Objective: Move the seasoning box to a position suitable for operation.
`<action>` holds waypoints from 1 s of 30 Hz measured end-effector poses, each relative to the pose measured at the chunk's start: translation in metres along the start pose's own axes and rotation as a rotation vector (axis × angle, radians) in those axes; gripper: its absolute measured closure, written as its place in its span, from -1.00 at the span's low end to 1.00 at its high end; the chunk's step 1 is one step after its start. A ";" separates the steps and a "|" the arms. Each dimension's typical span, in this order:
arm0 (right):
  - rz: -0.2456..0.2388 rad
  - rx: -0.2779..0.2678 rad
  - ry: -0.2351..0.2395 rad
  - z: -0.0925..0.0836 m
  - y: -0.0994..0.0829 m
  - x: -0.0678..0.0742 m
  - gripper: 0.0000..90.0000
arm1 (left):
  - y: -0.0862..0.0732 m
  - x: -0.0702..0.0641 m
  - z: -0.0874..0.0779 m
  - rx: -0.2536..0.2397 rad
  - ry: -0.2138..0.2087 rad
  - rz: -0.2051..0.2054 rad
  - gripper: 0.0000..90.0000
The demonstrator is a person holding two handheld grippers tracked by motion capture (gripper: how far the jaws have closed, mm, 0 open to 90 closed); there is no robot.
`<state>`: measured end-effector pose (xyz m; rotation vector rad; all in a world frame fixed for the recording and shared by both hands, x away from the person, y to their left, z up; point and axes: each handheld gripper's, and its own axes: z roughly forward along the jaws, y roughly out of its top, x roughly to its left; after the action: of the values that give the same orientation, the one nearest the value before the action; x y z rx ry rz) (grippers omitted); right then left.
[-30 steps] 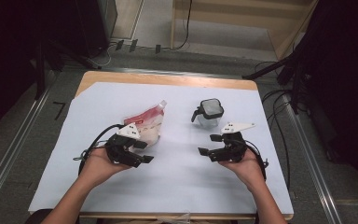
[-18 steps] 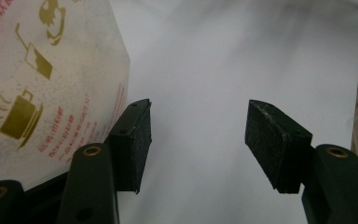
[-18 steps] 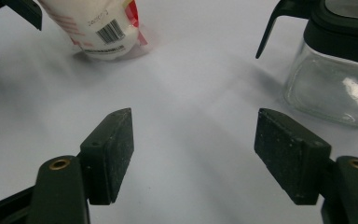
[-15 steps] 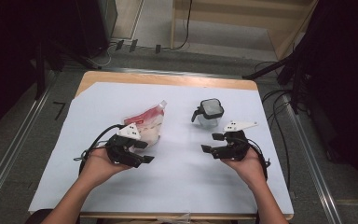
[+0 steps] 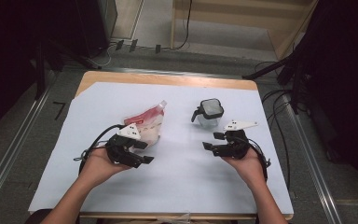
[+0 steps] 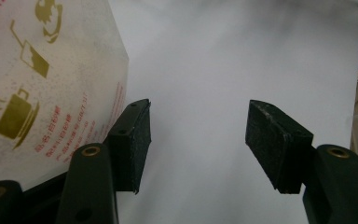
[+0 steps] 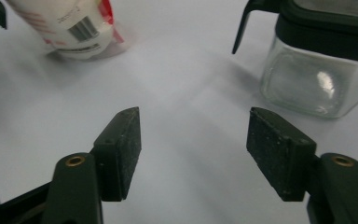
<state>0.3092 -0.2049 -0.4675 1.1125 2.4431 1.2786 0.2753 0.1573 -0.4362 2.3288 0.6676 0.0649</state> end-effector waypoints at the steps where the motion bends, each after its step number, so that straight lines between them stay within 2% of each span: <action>1: 0.003 -0.007 -0.013 0.001 0.000 0.000 -0.23 | 0.000 0.000 0.000 -0.003 0.000 -0.001 -0.08; 3: 0.022 -0.010 -0.020 0.001 0.001 -0.002 -0.23 | 0.000 0.000 -0.001 -0.004 0.001 0.001 -0.08; 7: 0.007 -0.015 -0.066 0.002 0.001 -0.004 -0.23 | 0.000 0.000 -0.002 -0.002 0.003 -0.001 -0.09; 13: 0.064 -0.016 -0.113 0.005 0.000 -0.012 -0.19 | -0.001 0.000 -0.003 -0.005 0.002 0.006 -0.08; 18: 0.069 -0.056 -0.168 0.006 0.002 -0.020 -0.11 | -0.003 -0.001 -0.006 -0.015 0.008 0.001 -0.08; 21: 0.088 -0.078 -0.176 0.006 0.003 -0.025 -0.12 | -0.003 -0.001 -0.006 -0.010 0.014 0.003 -0.08; 25: 0.121 -0.100 -0.189 0.008 0.005 -0.034 -0.18 | -0.004 -0.004 -0.008 -0.018 0.021 -0.005 -0.08; 29: 0.161 -0.125 -0.196 0.009 0.006 -0.043 -0.31 | -0.003 -0.007 -0.008 -0.013 0.021 0.012 -0.08; 30: 0.156 -0.131 -0.197 0.009 0.006 -0.044 -0.36 | -0.003 -0.009 -0.007 -0.017 0.015 0.014 -0.08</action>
<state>0.3480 -0.2272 -0.4772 1.3453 2.1362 1.2821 0.2650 0.1594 -0.4319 2.3187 0.6558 0.0941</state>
